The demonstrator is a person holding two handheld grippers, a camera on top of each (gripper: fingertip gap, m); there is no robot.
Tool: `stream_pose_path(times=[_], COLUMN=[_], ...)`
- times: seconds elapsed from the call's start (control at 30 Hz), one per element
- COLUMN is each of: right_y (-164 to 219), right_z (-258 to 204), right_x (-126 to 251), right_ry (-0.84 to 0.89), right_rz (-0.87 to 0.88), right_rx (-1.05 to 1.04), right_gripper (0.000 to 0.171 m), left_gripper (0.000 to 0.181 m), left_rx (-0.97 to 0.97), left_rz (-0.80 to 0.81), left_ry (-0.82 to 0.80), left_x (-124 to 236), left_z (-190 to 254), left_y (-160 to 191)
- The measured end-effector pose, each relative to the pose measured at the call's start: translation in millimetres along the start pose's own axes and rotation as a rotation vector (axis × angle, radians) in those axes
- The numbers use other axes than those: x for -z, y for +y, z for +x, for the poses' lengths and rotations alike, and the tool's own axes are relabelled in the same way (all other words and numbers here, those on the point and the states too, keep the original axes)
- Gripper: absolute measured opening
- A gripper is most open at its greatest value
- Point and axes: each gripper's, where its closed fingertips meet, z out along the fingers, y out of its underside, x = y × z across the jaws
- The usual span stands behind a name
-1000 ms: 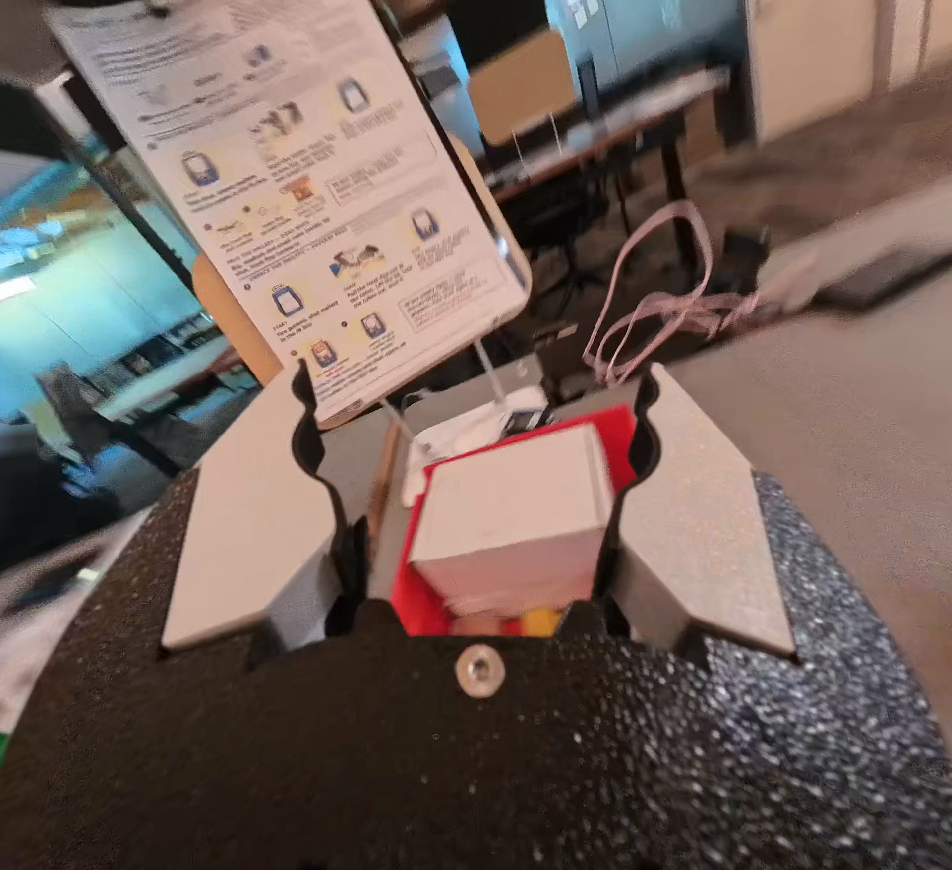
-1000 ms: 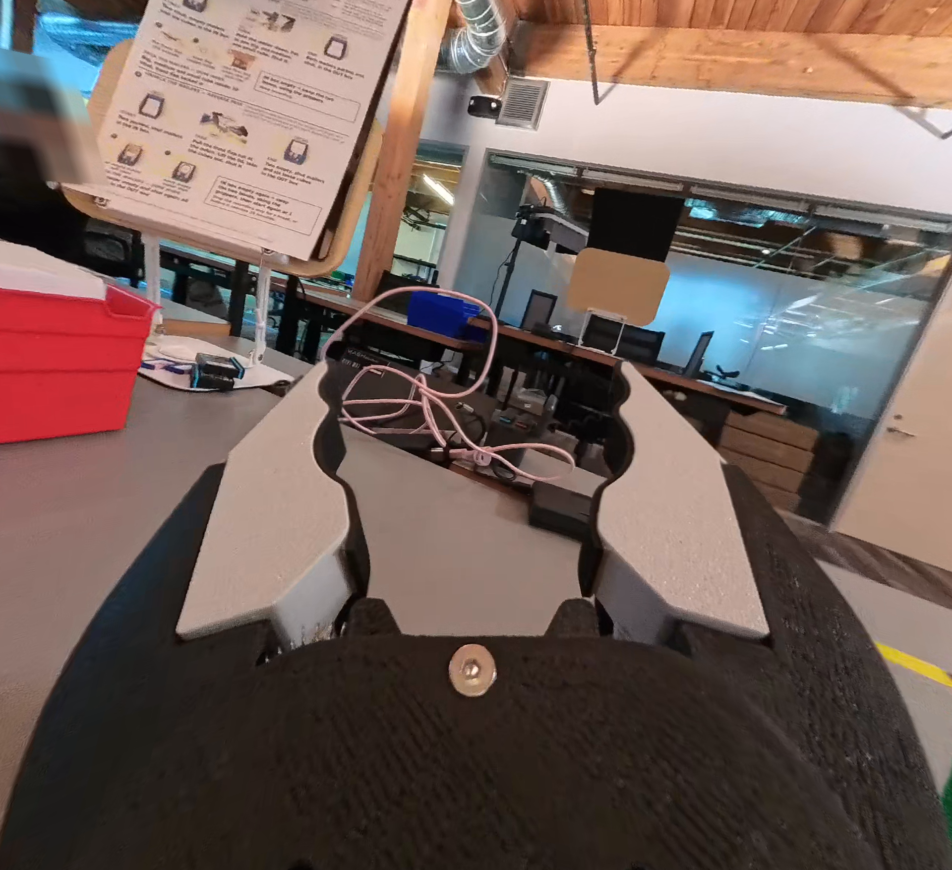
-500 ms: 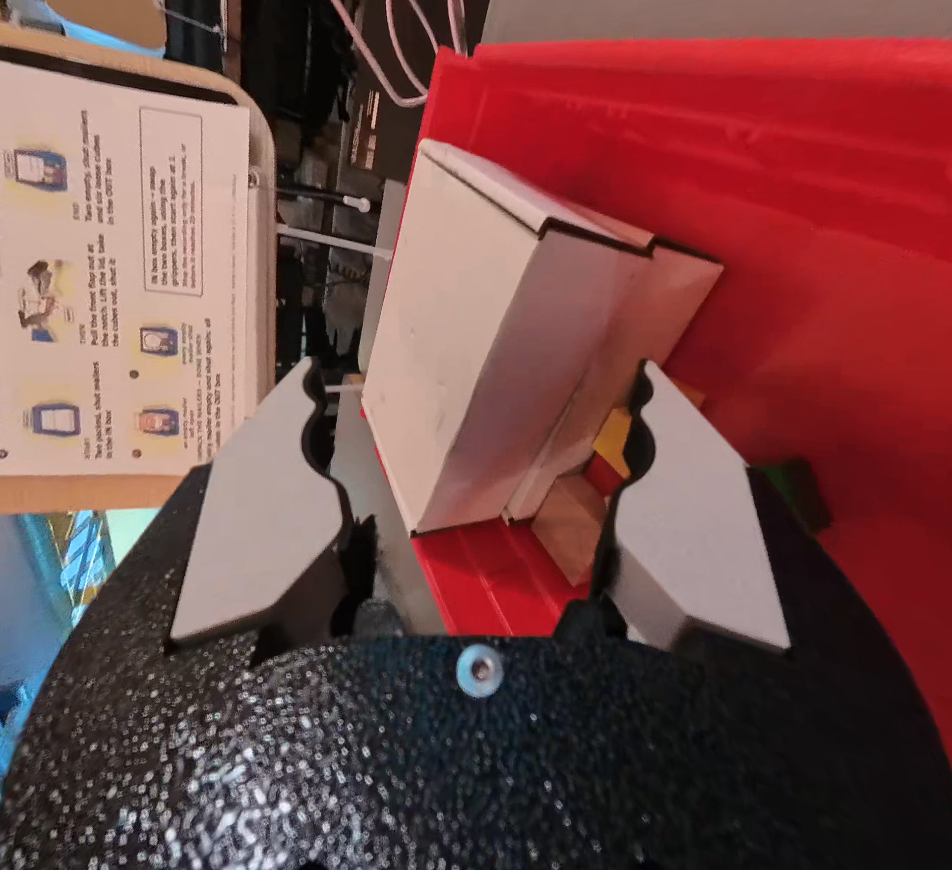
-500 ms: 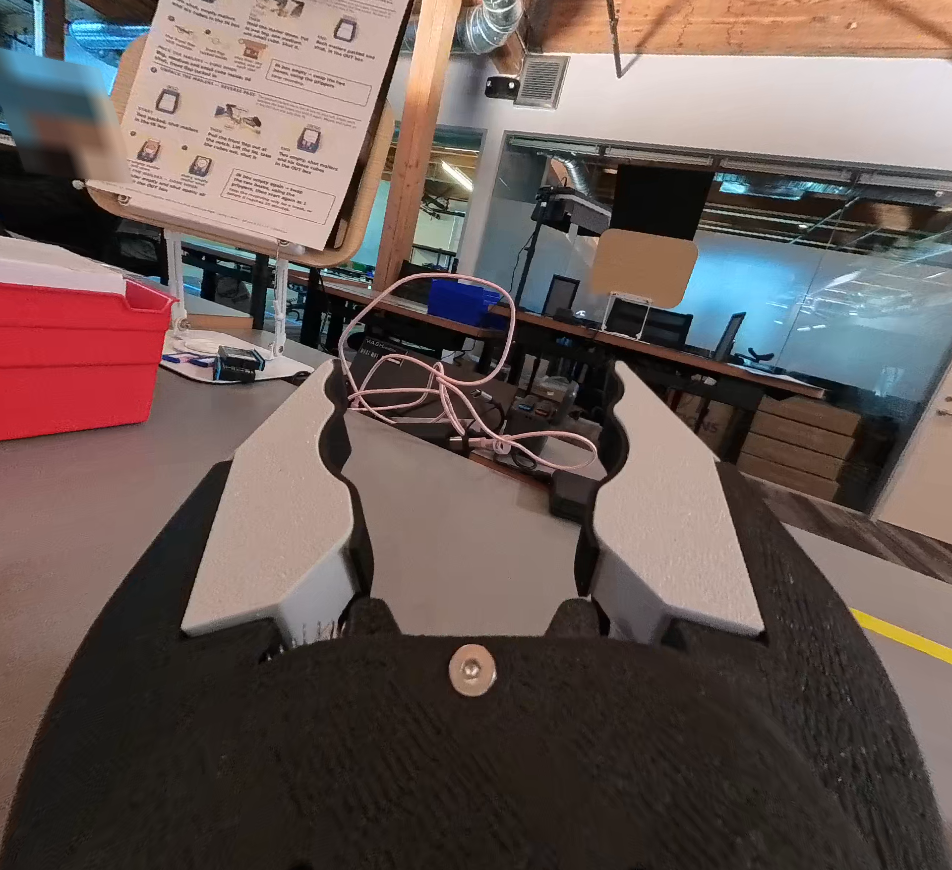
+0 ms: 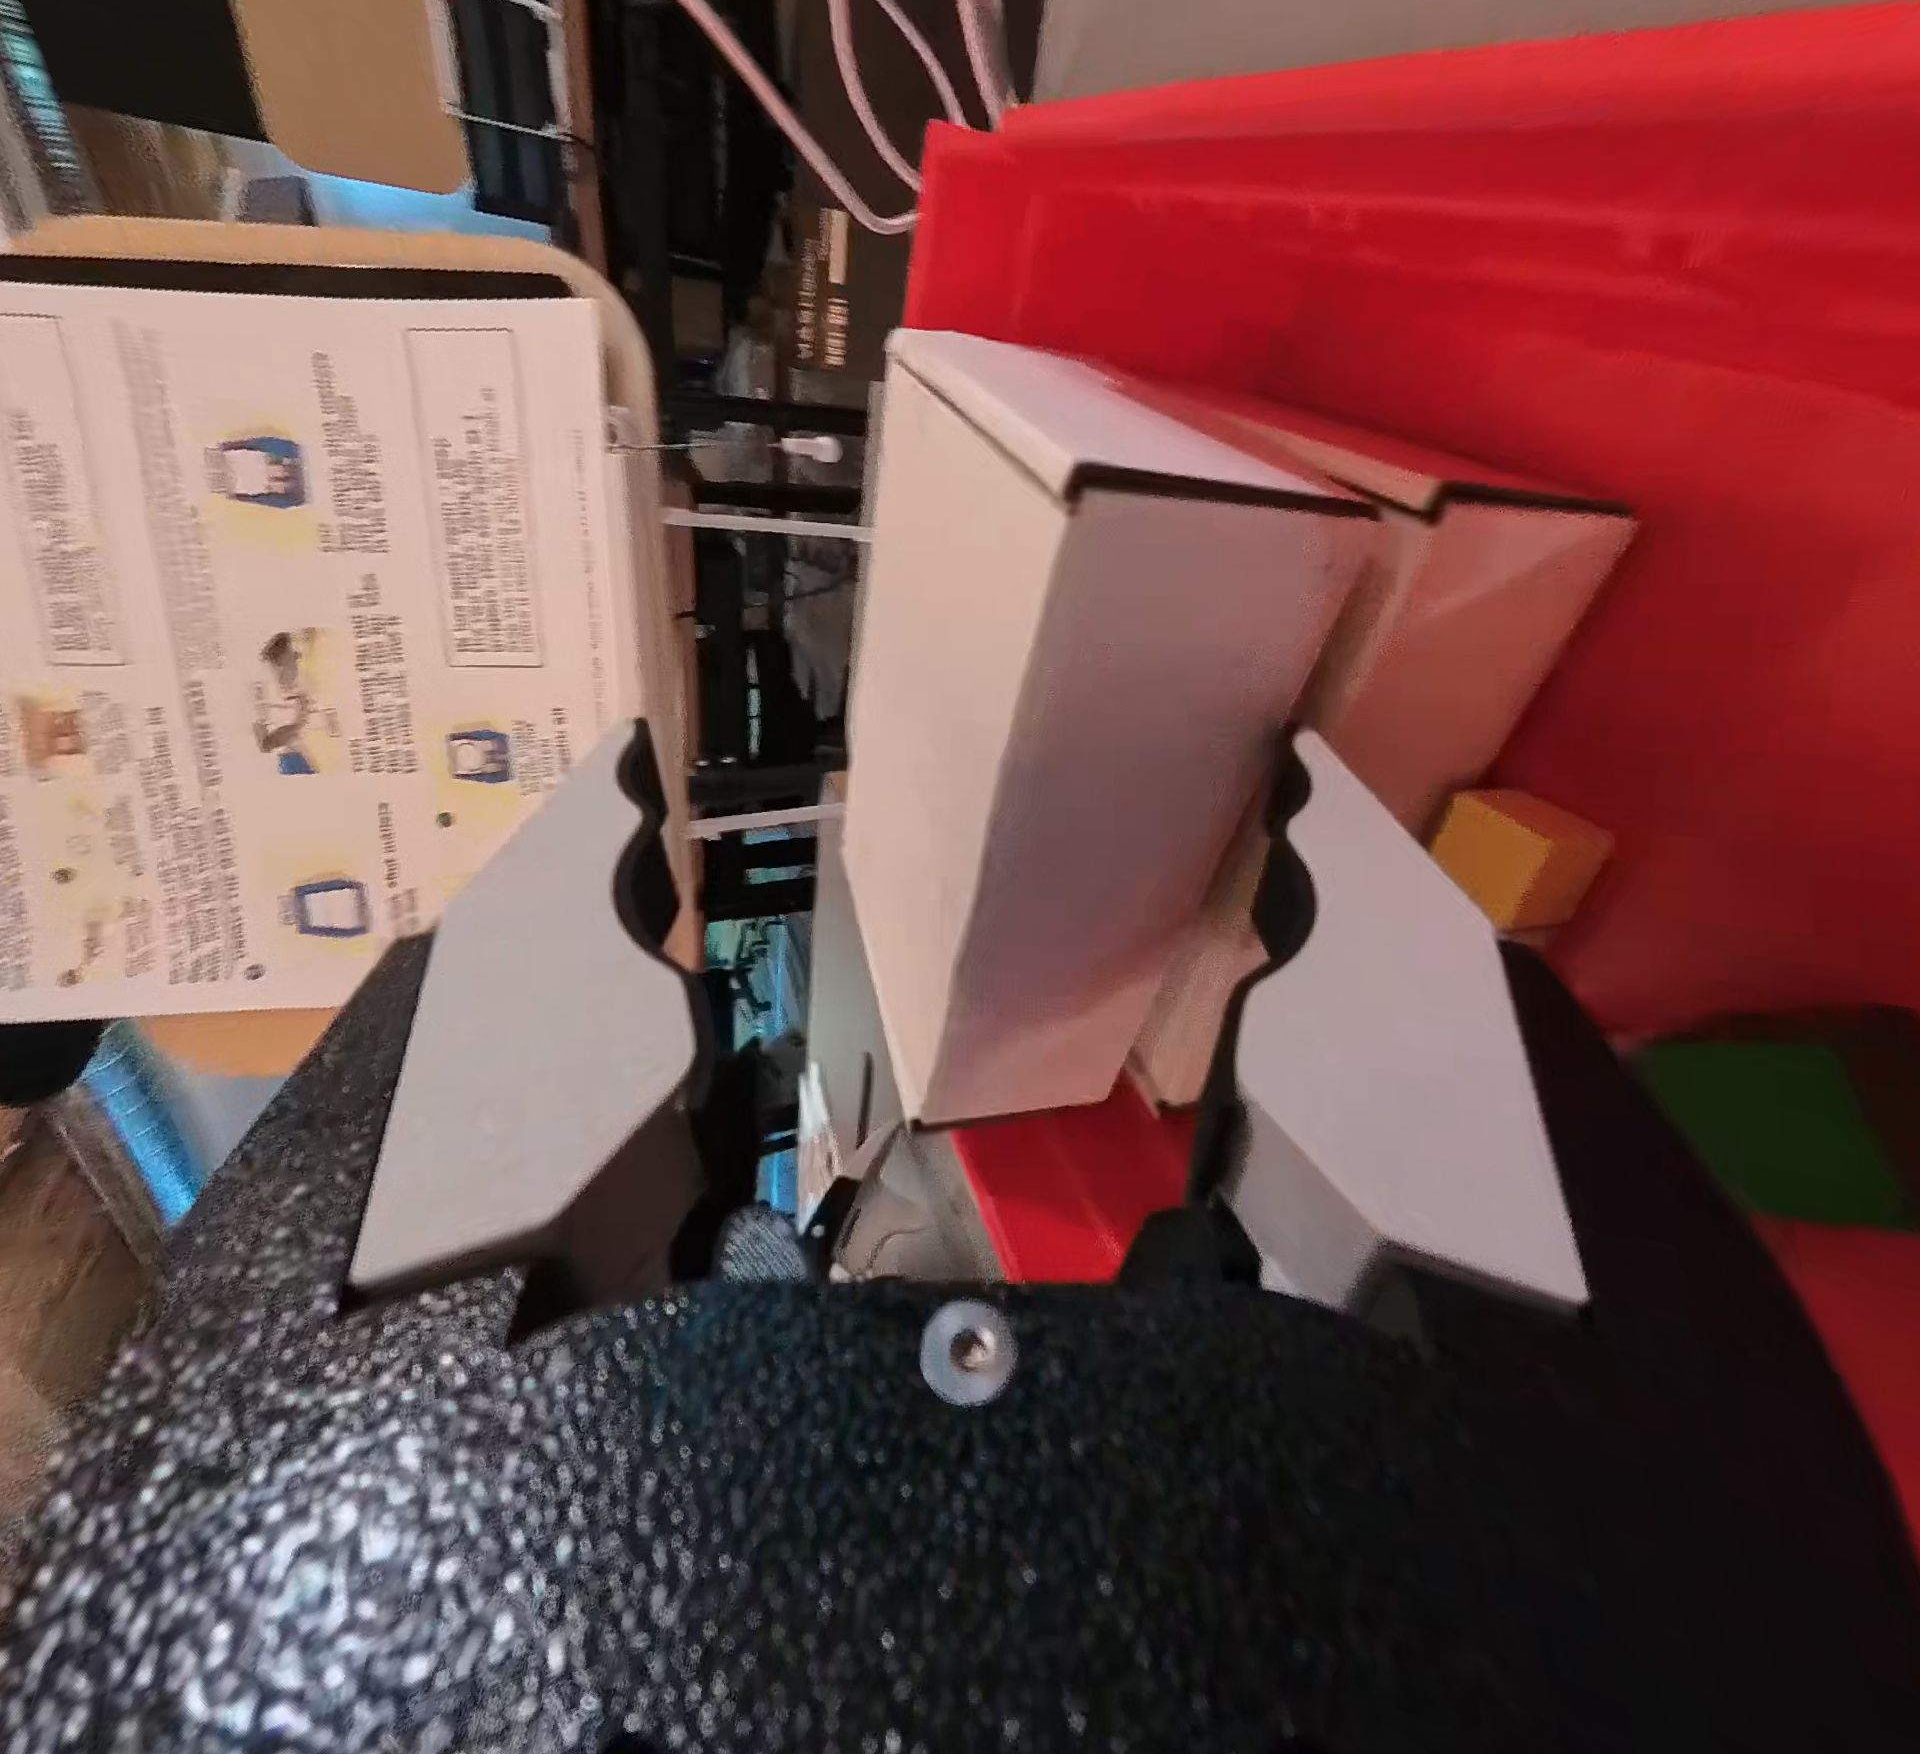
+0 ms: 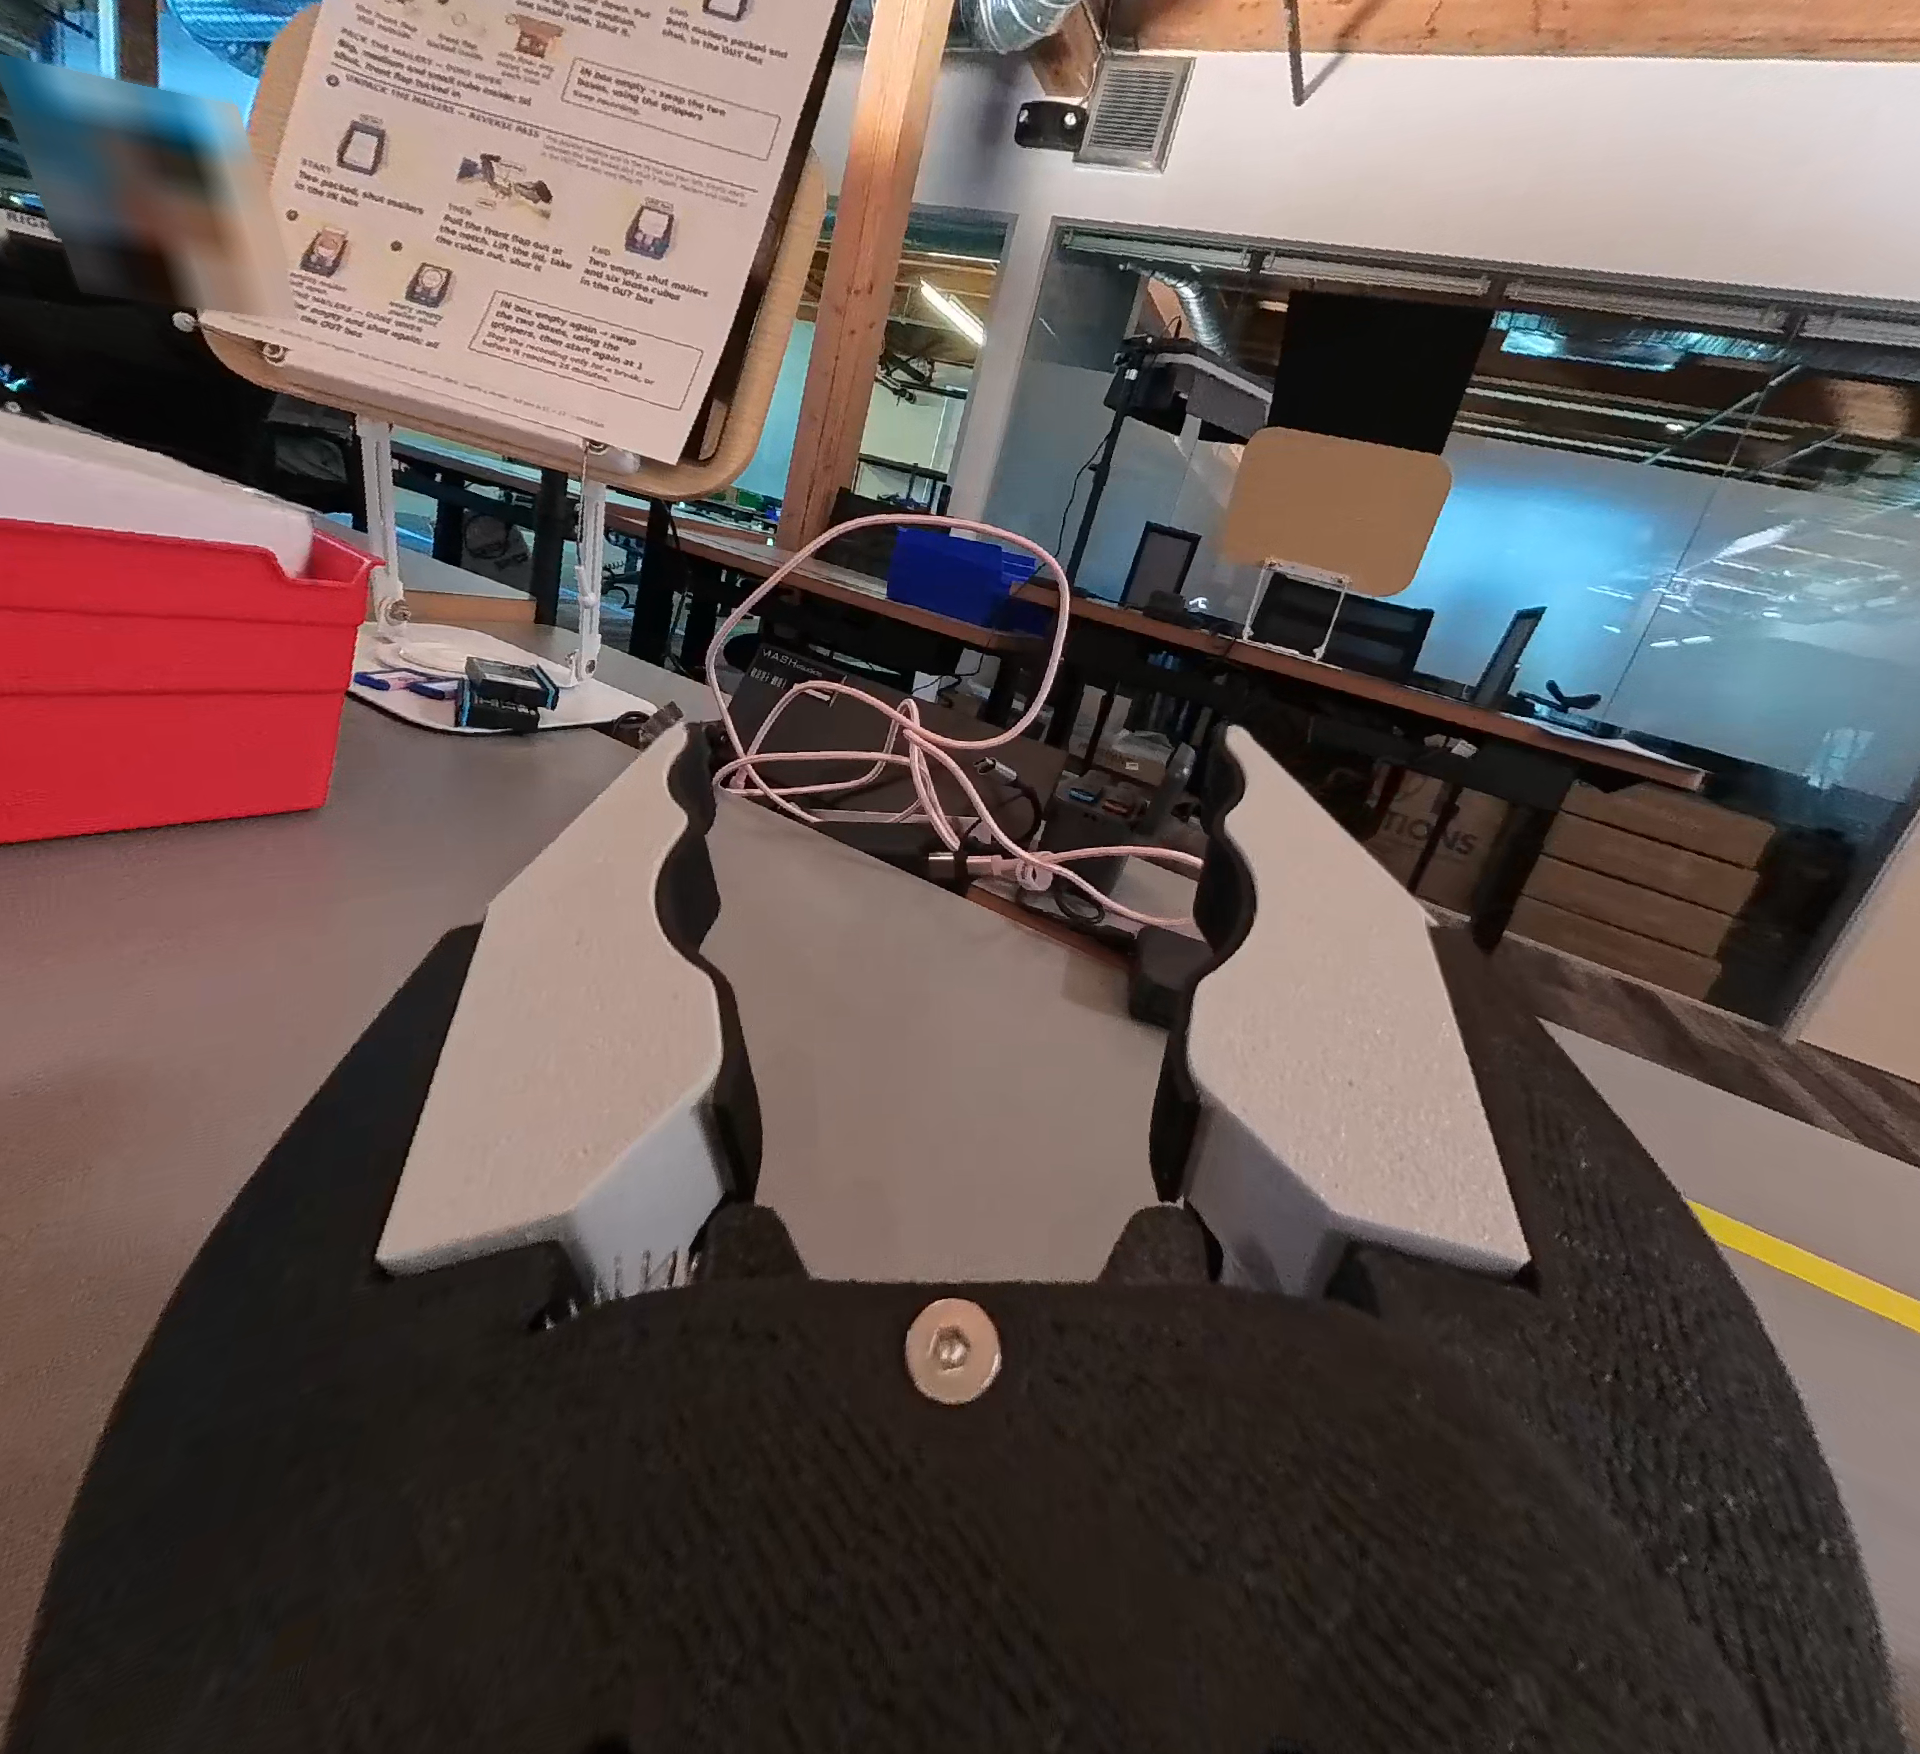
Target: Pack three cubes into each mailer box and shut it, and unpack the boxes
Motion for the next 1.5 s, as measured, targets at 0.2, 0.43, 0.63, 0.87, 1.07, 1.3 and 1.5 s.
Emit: stream_pose_path(times=[0.2, 0.43, 0.63, 0.87, 1.07, 1.3, 1.5], right_y=[1.4, 2.4, 3.7, 6.0, 6.7, 4.7, -1.5], right_z=[-1.5, -2.6, -2.8, -3.6, -2.1, 1.7, 12.3], right_x=[-0.9, -1.5, -2.0, -2.9, -2.7, -1.2, 1.6], right_ry=[-0.007, -0.014, -0.016, -0.022, -0.017, -0.004, 0.033], right_rz=[-0.007, -0.013, -0.019, -0.032, -0.034, -0.021, 0.013], right_rx=[0.0, -0.002, -0.007, -0.008, -0.01, -0.02, -0.022], right_gripper=[0.092, 0.091, 0.089, 0.087, 0.084, 0.081, 0.078], left_gripper=[0.118, 0.105, 0.099, 0.076, 0.065, 0.063, 0.063], left_rx=[-0.048, -0.114, -0.093, -0.206, -0.223, -0.178, -0.09], left_rz=[0.038, 0.038, -0.074, -0.175, -0.202, -0.212, -0.06], left_ry=[-0.114, -0.383, -0.381, -0.298, -0.342, -0.498, -0.589], left_x=[4.2, 10.0, -4.8, -26.9, -22.3, 29.1, 79.4], left_z=[-8.1, -21.0, -21.2, -11.2, -16.7, -64.3, -93.4], left_y=[-4.0, -3.5, 19.4, 33.2, 34.8, 16.3, -81.7])
